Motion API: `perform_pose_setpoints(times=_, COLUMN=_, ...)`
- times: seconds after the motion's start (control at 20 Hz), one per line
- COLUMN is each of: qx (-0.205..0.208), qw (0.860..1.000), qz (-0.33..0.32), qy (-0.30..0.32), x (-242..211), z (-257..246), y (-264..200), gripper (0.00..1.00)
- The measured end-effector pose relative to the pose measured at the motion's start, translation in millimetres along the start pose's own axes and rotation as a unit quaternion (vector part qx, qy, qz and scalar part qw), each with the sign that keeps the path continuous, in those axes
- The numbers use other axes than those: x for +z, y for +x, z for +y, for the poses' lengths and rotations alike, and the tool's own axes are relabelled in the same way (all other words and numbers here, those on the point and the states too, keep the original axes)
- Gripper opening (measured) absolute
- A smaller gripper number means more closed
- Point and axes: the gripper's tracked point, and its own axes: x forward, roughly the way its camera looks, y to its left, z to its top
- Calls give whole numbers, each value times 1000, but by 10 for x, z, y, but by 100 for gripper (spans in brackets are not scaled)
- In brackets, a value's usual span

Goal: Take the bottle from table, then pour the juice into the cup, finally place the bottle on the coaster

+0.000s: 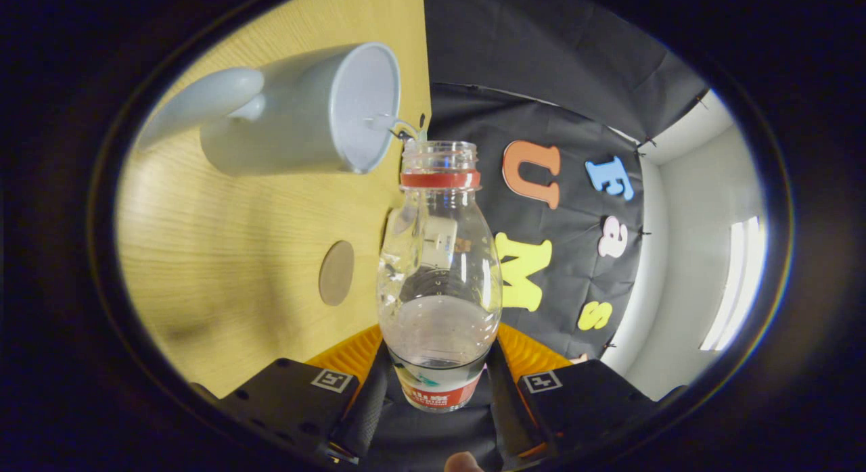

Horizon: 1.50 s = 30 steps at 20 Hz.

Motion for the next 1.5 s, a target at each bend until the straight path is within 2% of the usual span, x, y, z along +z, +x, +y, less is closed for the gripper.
perform_pose_setpoints(times=1.5, qx=-24, qw=995, qz=1, qy=-92, x=-88, z=-482, y=52, gripper=76)
